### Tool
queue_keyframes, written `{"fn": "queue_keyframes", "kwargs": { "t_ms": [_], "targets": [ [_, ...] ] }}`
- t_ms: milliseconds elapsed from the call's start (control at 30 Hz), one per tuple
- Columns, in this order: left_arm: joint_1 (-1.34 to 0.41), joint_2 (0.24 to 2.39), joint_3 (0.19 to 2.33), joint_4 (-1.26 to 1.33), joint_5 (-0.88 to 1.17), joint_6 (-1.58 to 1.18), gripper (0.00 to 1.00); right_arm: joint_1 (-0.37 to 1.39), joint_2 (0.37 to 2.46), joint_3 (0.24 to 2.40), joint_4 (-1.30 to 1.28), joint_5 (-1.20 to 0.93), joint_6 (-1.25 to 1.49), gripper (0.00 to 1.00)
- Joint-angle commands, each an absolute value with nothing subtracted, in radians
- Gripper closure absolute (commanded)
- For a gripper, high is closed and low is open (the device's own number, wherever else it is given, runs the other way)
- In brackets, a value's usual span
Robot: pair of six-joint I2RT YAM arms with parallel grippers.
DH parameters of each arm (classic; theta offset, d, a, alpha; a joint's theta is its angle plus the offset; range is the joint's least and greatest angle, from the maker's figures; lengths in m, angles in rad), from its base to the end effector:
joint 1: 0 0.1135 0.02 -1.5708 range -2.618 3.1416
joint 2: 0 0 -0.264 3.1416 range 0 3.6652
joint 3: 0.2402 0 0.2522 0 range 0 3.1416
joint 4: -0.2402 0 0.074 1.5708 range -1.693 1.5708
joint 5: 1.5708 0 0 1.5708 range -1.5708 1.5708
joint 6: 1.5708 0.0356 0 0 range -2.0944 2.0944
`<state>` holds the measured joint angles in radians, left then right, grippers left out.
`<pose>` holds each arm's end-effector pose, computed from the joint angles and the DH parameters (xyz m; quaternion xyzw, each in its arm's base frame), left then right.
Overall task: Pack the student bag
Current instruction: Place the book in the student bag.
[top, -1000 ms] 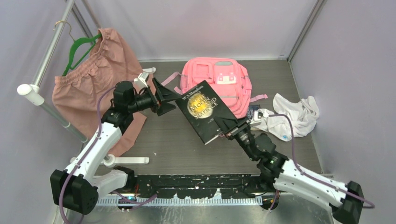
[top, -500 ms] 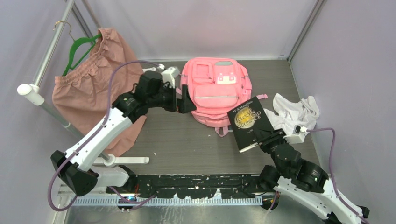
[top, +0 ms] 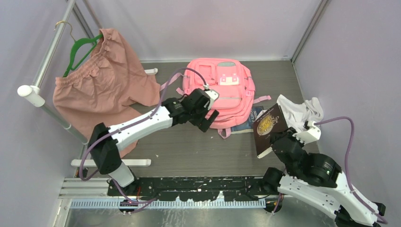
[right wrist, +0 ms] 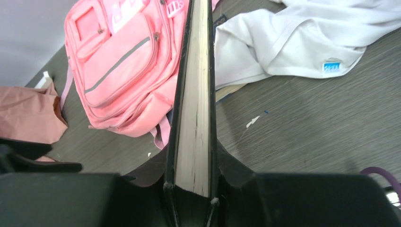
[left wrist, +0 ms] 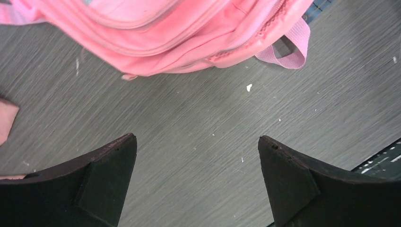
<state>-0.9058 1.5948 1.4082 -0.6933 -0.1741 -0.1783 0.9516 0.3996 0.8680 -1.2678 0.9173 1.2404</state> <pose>0.2194 -0.2698 0.3069 0.3060 0.8865 -0.1040 0.3312 0.0433 0.0121 0.3118 0.2844 0.7982 0.1125 0.5190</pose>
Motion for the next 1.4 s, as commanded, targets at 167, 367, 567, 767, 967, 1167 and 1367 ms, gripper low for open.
{"fn": "queue_keyframes", "kwargs": {
  "t_ms": [167,367,567,767,967,1167,1367],
  "targets": [
    [-0.927,1.739,1.496,-0.621,-0.056,0.044,0.08,0.951,0.307,1.059,-1.448,1.102,1.309,0.99],
    [-0.927,1.853,1.581,-0.606,-0.094,0.073,0.20,0.951,0.253,1.026,-1.435,1.096,1.319,0.99],
    [-0.918,1.968,1.700,-0.609,-0.128,0.090,0.30,0.952,0.227,1.022,-1.431,1.106,1.301,0.99],
    [-0.879,2.079,1.859,-0.694,-0.087,0.066,0.38,0.950,0.212,1.023,-1.434,1.114,1.303,0.99],
    [-0.873,2.085,1.872,-0.686,-0.110,0.062,0.44,0.951,0.162,1.017,-1.453,1.122,1.326,0.99],
    [-0.873,2.096,1.892,-0.748,-0.084,0.065,0.39,0.951,0.155,1.011,-1.448,1.128,1.326,0.99],
    [-0.871,2.084,1.846,-0.729,-0.077,0.018,0.87,0.950,0.185,0.984,-1.344,1.098,1.230,0.99]
  ]
}}
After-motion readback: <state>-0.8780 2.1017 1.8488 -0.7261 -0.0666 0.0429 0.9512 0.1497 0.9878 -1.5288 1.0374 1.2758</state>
